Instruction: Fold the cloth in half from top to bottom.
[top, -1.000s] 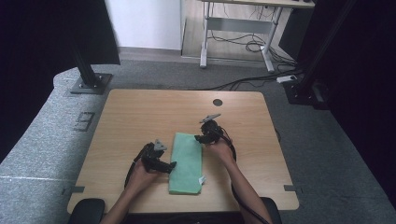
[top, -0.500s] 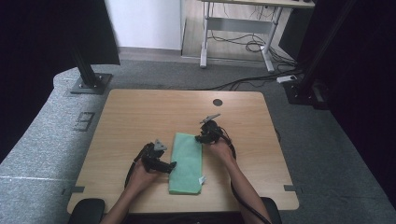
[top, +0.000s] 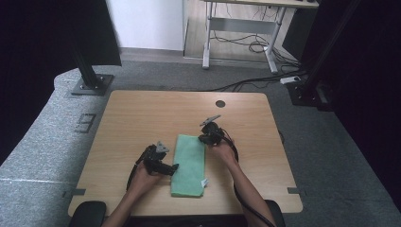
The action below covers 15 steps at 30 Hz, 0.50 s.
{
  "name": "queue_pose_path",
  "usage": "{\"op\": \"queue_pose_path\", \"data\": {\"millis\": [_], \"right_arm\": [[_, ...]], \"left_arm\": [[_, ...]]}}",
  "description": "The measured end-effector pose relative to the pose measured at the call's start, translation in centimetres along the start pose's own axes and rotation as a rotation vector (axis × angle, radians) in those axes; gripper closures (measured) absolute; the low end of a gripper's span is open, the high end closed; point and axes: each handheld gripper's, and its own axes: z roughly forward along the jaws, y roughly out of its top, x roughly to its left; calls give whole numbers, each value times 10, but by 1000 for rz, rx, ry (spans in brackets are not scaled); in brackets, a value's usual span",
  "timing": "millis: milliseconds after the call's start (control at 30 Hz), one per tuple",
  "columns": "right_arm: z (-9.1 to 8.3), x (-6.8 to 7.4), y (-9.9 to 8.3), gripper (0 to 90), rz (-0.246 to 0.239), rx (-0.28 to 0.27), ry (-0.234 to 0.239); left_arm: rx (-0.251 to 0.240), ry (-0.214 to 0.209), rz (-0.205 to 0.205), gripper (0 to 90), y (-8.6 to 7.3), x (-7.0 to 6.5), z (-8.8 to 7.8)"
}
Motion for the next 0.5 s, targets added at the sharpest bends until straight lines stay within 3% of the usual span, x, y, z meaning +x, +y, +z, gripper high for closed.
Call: {"op": "queue_pose_path", "data": {"millis": [133,500], "right_arm": [[-12,3,5,843,-5,-29,12],[-45,22,12,844,-93,-82,30]], "left_arm": [[-4,1,-4,5,0,0,0],[-2,5,-6,5,0,-1,0]]}}
